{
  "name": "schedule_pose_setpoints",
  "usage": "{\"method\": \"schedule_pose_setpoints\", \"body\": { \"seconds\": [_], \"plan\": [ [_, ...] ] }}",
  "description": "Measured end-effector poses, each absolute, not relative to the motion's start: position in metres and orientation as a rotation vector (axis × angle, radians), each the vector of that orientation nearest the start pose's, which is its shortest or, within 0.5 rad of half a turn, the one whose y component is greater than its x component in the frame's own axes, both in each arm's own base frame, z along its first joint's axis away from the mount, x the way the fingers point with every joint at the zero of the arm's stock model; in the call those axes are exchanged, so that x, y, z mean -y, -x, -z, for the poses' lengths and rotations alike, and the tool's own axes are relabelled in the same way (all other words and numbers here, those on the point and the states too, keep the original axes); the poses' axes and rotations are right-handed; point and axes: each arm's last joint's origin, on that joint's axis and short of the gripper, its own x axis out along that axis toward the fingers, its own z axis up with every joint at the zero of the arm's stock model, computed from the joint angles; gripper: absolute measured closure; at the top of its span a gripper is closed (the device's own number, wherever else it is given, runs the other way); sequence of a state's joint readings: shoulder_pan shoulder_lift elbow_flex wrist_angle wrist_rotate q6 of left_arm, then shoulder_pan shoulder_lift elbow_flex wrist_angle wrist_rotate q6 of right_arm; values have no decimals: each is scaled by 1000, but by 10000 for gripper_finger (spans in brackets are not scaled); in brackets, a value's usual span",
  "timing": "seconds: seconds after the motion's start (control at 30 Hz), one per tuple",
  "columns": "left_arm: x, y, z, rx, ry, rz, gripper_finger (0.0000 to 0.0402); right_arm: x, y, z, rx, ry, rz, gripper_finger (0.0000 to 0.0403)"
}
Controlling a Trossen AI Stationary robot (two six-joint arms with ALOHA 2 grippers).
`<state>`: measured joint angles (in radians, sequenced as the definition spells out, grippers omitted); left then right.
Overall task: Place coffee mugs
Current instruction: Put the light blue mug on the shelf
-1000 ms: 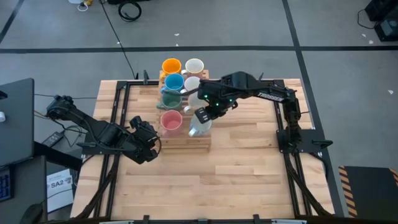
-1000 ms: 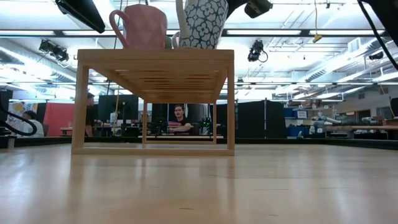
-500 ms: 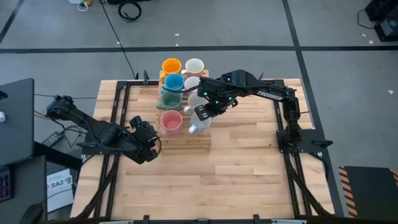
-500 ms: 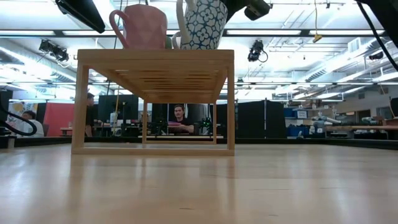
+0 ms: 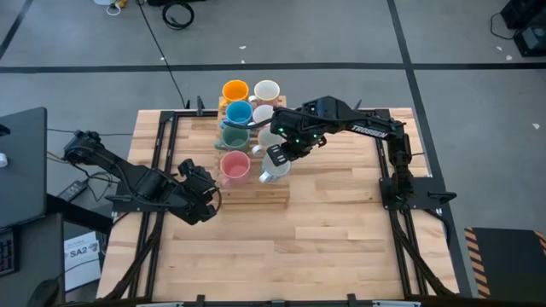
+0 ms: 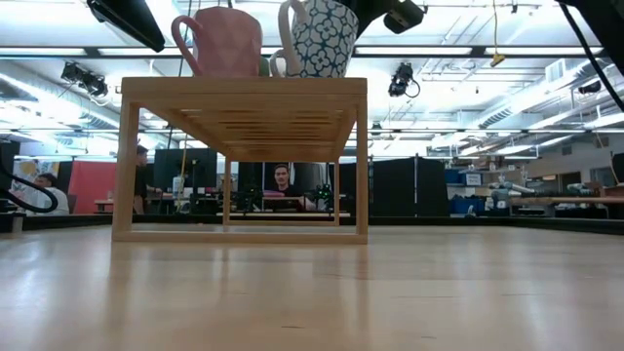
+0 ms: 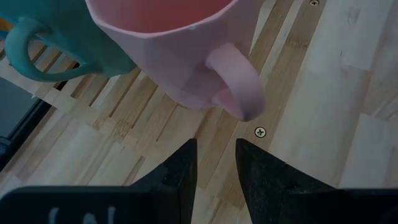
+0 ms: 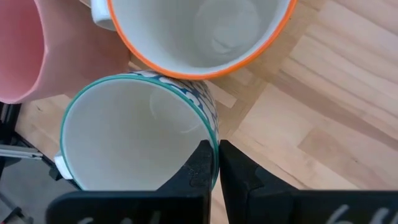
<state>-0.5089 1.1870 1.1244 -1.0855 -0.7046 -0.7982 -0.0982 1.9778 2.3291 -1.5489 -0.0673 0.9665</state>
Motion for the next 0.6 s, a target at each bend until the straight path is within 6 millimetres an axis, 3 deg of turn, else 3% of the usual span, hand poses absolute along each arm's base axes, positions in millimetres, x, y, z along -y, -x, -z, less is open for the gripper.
{"method": "schedule_pose_setpoints", "body": {
  "seconds": [0.6],
  "plan": [
    [84, -189, -311, -787, 82, -517, 285, 32, -368, -397, -1081, -976, 613, 365]
  ]
}}
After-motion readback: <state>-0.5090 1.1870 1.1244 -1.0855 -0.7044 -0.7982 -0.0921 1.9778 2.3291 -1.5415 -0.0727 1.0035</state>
